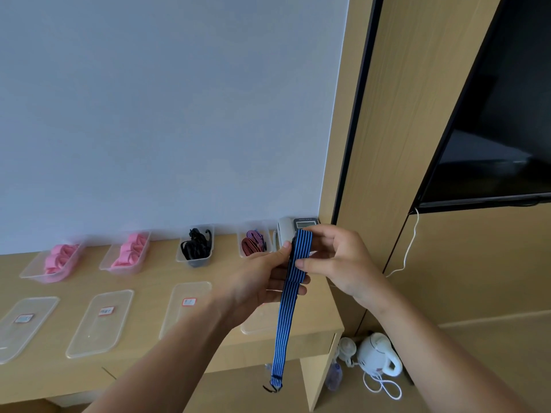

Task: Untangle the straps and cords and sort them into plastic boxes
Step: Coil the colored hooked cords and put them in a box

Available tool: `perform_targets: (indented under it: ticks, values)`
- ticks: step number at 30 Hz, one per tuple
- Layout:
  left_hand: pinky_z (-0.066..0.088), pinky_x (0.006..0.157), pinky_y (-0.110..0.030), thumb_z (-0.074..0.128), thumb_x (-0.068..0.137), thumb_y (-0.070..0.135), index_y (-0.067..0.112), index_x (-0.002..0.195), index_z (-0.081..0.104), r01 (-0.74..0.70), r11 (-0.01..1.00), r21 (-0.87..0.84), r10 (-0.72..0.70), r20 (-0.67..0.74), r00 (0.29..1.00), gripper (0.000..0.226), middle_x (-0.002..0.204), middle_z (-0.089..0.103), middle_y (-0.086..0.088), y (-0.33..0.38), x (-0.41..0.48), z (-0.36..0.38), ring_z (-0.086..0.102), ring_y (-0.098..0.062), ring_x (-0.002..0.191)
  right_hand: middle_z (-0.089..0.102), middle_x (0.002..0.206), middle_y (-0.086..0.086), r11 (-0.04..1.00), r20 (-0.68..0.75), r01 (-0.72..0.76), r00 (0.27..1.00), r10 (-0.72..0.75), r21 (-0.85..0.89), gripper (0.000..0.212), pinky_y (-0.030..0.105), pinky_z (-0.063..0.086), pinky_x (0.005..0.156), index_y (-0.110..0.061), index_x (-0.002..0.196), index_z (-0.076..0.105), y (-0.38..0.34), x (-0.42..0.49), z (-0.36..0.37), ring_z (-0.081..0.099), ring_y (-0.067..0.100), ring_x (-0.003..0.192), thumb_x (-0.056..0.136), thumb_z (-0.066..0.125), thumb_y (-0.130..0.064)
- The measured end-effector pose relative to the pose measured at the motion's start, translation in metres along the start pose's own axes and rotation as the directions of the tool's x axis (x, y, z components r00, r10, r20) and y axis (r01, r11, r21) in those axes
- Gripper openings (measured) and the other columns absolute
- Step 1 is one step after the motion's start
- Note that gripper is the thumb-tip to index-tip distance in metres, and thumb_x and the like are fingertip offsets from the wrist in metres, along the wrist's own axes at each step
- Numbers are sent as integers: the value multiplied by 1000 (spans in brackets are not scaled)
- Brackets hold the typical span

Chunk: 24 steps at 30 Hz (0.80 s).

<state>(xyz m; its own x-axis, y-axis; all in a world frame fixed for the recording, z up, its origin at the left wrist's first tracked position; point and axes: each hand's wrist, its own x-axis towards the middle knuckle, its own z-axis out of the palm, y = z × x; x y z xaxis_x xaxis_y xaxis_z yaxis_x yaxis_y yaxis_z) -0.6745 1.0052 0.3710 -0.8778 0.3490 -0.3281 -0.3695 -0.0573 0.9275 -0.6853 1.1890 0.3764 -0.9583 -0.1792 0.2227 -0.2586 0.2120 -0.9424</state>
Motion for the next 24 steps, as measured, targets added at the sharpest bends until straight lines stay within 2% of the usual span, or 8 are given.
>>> perform_targets:
  ticks: [3,7,12,18,21,24]
  values:
    - [60,84,-43,50,103,53,10,112,72,21,1000,3,-21,2,1000,50,102,77,-20,-2,2,1,75,-32,90,77,90,-4,998,-65,60,996,-62,-21,46,23,55,71,-28,101,70,1,3,3,72,11,82,70,83,3]
    - [62,82,-43,52,102,54,5,109,70,61,997,-51,-61,4,998,53,102,77,-23,-2,3,2,74,-32,88,74,93,-11,981,-155,162,972,-178,-111,53,29,56,75,-34,106,66,3,3,9,70,12,85,71,82,2]
    - [61,82,-41,51,100,60,2,112,69,88,994,-65,-85,37,996,62,106,77,-22,-2,4,5,75,-32,91,73,96,-11,922,-238,234,919,-313,-309,45,35,58,80,-17,113,68,2,-2,10,70,9,86,73,84,-3]
    - [61,78,-41,57,94,59,2,105,71,78,981,-176,-72,41,997,60,93,74,-18,4,9,6,74,-30,83,73,96,-1,707,-132,436,794,-593,-557,38,30,55,75,-8,106,71,7,-9,13,67,11,87,72,84,2]
    - [62,68,-37,62,95,54,5,99,75,69,971,-229,-63,34,997,50,96,74,-17,8,10,2,74,-28,81,73,102,1,671,-48,479,793,-607,-567,41,32,56,80,-7,108,72,13,-9,13,69,14,95,70,79,7]
    - [62,80,-40,64,97,42,9,101,77,41,971,-237,-40,13,999,36,105,73,-17,9,12,-2,72,-28,89,72,112,2,650,10,519,786,-619,-555,45,34,56,90,-6,109,70,19,-11,12,68,16,108,68,76,11]
